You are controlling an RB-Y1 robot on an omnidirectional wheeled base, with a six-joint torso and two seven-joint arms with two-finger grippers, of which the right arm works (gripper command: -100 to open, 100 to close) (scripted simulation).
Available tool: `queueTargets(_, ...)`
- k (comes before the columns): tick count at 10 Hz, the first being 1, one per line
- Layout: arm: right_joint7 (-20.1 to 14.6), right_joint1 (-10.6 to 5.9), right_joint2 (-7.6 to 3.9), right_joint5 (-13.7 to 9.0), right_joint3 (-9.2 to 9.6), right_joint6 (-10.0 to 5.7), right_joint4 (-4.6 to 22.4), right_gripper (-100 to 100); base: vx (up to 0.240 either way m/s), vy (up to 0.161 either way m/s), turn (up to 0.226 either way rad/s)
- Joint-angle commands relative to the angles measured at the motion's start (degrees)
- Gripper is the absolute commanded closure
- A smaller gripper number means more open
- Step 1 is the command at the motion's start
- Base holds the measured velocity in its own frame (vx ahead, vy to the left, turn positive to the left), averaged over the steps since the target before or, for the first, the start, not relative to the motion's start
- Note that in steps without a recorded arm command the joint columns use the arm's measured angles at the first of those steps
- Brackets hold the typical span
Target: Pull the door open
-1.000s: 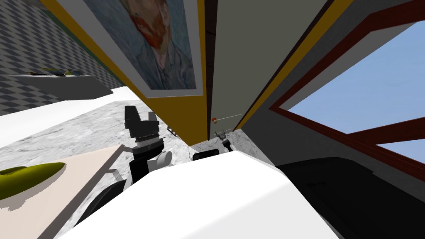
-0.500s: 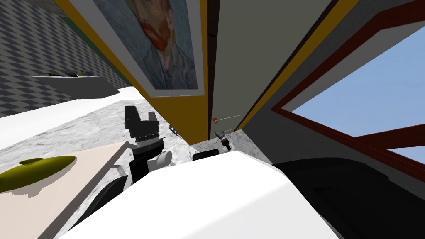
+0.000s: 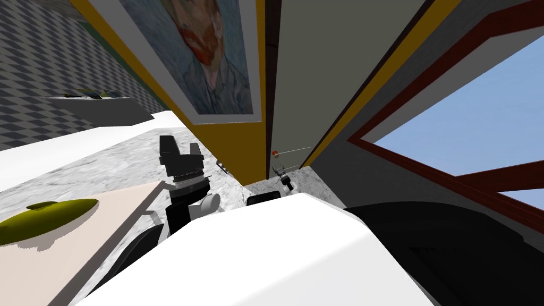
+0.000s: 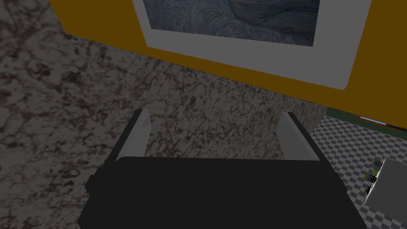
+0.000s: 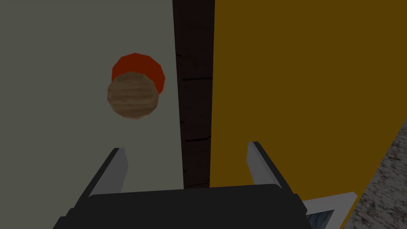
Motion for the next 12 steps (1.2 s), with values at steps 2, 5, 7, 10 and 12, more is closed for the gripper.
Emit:
queueTargets(2, 1.6, -1.97, 0.5, -1.4, 0.77, 0.14, 2.2, -100, 0.024, 0.001, -0.027)
queueTargets(5, 3.6, -4.47, 1.32, -3.0, 1.42, -0.07, 5.4, -100, 0.039, -0.003, -0.053)
queueTargets(7, 4.6, -5.85, 1.87, -3.9, 1.78, -0.2, 7.1, -100, 0.075, -0.007, -0.081)
queueTargets(10, 6.2, -7.75, 2.82, -5.0, 2.27, -0.37, 9.5, -100, 0.096, -0.007, -0.11)
queueTargets(12, 7.3, -9.14, 3.65, -5.9, 2.62, -0.51, 11.2, -100, 0.198, -0.022, -0.233)
